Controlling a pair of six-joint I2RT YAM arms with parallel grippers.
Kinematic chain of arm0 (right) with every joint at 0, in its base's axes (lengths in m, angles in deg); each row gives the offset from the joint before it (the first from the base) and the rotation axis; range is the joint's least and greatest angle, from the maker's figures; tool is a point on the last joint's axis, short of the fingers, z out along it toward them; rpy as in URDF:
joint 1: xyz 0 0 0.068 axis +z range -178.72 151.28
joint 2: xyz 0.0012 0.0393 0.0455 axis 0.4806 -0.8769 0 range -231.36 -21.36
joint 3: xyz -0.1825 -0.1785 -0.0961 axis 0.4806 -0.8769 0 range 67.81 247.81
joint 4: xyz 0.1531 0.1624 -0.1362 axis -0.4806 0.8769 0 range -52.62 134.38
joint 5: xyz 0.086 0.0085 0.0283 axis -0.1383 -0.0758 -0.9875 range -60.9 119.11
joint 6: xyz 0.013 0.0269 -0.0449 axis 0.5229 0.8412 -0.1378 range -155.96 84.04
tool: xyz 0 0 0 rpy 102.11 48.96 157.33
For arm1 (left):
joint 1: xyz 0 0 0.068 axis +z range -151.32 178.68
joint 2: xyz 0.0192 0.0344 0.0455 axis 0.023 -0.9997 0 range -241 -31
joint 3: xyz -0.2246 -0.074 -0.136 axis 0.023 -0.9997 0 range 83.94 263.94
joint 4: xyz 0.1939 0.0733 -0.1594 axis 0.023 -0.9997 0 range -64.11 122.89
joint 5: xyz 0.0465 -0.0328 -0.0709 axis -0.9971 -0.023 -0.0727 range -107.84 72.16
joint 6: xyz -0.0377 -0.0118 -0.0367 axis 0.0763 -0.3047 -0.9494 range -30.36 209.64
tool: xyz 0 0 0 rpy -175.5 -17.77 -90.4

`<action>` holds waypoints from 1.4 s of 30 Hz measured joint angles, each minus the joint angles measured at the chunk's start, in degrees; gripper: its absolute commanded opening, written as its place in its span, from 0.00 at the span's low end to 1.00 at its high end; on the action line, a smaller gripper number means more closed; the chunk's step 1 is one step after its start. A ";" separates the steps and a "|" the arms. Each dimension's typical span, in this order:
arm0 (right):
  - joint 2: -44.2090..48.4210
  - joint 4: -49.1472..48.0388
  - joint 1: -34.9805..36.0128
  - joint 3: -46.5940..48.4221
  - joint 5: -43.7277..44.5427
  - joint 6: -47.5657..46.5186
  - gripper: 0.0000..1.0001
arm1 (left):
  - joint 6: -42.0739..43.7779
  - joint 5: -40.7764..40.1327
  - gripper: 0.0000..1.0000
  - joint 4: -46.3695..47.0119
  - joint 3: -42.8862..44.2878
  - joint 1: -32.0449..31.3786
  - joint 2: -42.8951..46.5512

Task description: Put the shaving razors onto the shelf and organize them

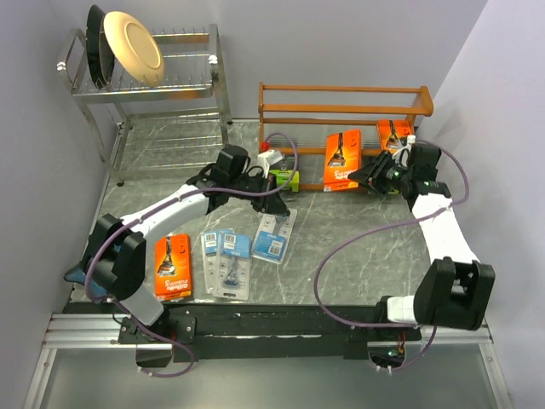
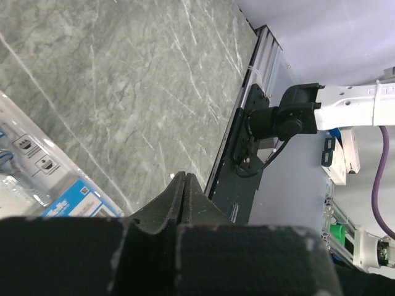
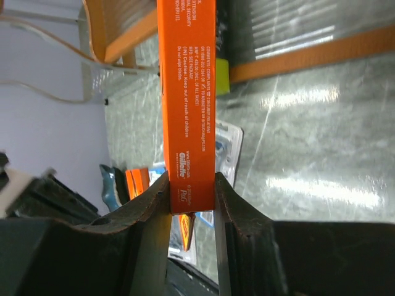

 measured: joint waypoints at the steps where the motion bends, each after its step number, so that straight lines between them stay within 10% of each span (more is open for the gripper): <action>1: -0.98 -0.55 -0.04 0.48 -0.09 0.42 0.19 | -0.59 -0.02 0.02 0.68 -0.39 -0.24 0.00; 16: -15.15 -2.60 0.55 13.00 -0.24 2.56 0.35 | -3.34 -0.02 0.04 2.84 -1.55 -1.09 0.00; 25: -19.30 -1.60 1.99 16.55 1.53 2.49 0.74 | -4.22 -0.17 0.04 4.31 -2.54 -1.09 0.04; 42: -16.90 0.87 2.03 17.40 4.15 2.34 0.83 | -5.27 -0.24 0.05 5.38 -2.62 -1.09 0.04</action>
